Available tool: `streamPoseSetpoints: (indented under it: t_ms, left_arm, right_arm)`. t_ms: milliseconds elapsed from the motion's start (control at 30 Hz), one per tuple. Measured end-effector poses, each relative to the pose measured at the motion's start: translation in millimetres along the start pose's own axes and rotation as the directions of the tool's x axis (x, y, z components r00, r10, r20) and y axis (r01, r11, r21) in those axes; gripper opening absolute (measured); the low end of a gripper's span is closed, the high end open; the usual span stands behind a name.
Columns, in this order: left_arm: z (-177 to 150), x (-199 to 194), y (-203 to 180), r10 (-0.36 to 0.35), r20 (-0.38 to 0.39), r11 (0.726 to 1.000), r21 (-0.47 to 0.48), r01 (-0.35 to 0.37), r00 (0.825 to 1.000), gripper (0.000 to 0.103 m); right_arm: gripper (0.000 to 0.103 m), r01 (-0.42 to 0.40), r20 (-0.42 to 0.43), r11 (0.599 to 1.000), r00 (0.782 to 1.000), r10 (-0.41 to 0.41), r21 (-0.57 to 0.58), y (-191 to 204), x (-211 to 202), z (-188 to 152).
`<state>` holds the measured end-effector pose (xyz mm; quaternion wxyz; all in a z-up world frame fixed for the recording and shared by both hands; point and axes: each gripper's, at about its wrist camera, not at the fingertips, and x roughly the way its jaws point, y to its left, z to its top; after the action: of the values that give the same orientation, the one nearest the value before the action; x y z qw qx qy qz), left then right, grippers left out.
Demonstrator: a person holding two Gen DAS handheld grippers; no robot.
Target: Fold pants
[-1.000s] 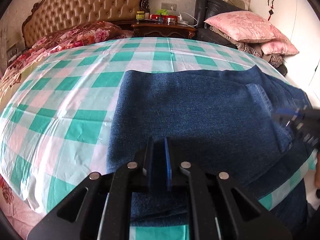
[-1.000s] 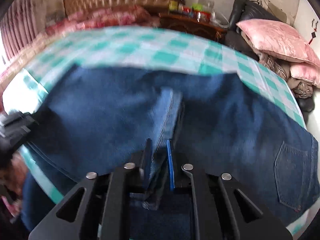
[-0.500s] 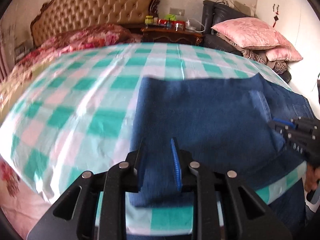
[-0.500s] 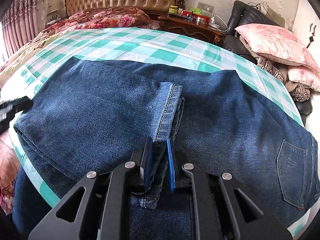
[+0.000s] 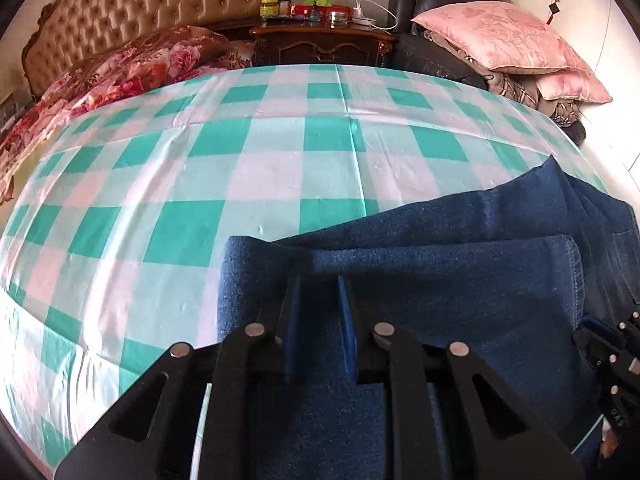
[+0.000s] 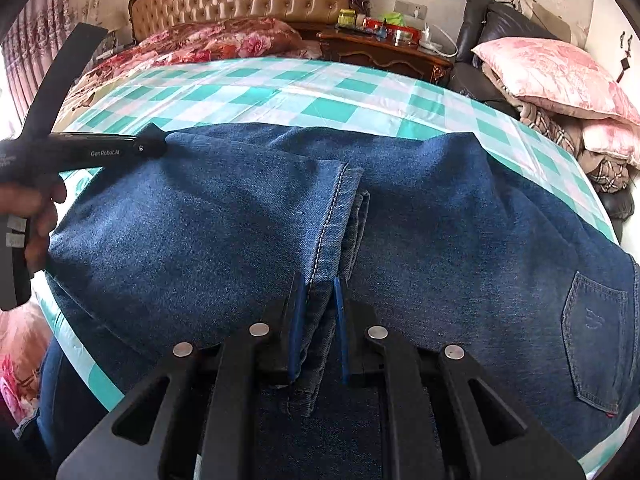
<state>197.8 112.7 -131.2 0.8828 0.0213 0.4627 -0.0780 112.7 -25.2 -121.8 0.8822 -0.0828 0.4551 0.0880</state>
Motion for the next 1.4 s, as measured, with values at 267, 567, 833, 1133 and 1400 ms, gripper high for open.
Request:
streamPoseSetpoints:
  t_ms: [267, 567, 833, 1133, 1400]
  left_arm:
    - [-5.1, -3.0, -1.0, 0.010, 0.024, 1.000, -0.014, -0.010, 1.000, 0.019]
    - [-66.9, -73.9, 31.7, -0.020, 0.142, 0.982, -0.186, 0.047, 0.990, 0.026]
    - [-133.1, -96.8, 14.1, 0.019, 0.119, 0.996, -0.094, -0.008, 0.993, 0.027]
    - [-135.6, -93.2, 12.2, 0.033, 0.121, 0.995, -0.095, -0.021, 0.992, 0.027]
    - [-134.8, -98.5, 18.6, -0.007, 0.142, 0.989, -0.147, 0.028, 0.990, 0.033]
  right_arm:
    - [0.012, 0.026, 0.083, 1.000, 0.996, -0.026, 0.001, 6.2, -10.4, 58.1]
    - [0.011, 0.159, 0.019, 0.986, 0.987, -0.158, -0.047, 0.6, 38.7, 51.2]
    - [0.011, 0.198, 0.023, 0.979, 0.980, -0.197, -0.044, 4.9, 40.1, 52.7]
    - [0.011, 0.191, 0.018, 0.982, 0.981, -0.191, -0.003, 0.7, 20.5, 54.8]
    - [0.011, 0.201, -0.051, 0.979, 0.978, -0.201, -0.012, 5.8, 6.9, 26.7]
